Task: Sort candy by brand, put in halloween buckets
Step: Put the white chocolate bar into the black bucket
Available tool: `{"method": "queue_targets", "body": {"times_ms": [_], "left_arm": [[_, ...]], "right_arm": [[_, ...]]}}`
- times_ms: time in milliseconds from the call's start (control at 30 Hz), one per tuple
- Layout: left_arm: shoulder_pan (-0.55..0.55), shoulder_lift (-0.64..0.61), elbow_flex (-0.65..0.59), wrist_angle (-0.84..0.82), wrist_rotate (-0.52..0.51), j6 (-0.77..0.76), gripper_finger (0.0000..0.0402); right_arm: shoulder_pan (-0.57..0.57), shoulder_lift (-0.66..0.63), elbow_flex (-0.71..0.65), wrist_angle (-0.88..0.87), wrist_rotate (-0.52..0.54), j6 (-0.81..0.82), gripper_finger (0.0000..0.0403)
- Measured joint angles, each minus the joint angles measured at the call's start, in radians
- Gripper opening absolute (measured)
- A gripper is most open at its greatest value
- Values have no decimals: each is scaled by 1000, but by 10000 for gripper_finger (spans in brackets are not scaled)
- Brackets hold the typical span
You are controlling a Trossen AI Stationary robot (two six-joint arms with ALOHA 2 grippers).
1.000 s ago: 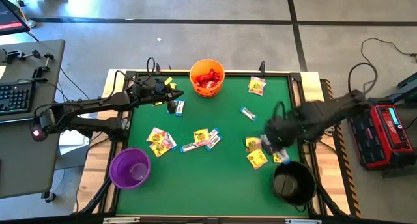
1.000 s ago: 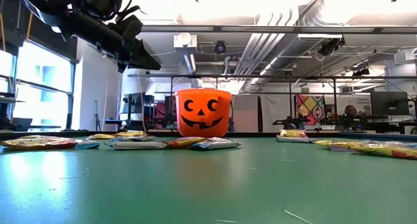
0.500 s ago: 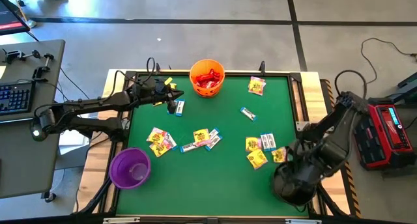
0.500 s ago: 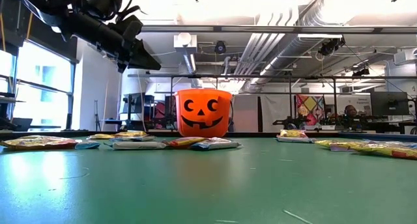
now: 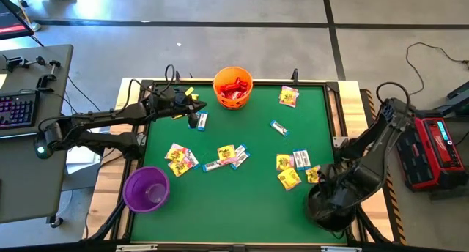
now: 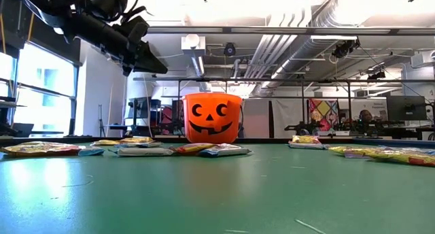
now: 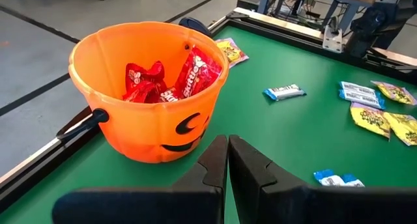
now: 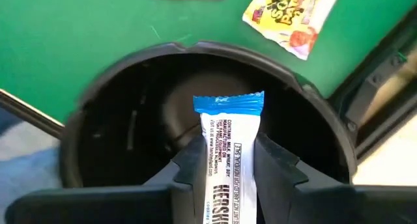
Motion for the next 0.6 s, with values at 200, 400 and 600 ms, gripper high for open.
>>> {"method": "queue_targets", "body": {"times_ms": [200, 400, 600], "left_arm": [[0, 0, 0, -13, 0, 0, 5], [0, 0, 0, -16, 0, 0, 5], [0, 0, 0, -17, 0, 0, 5]], "right_arm": [[0, -38, -149, 111, -33, -60, 83], [0, -42, -277, 276, -47, -92, 85], [0, -42, -362, 417, -72, -95, 116]]}}
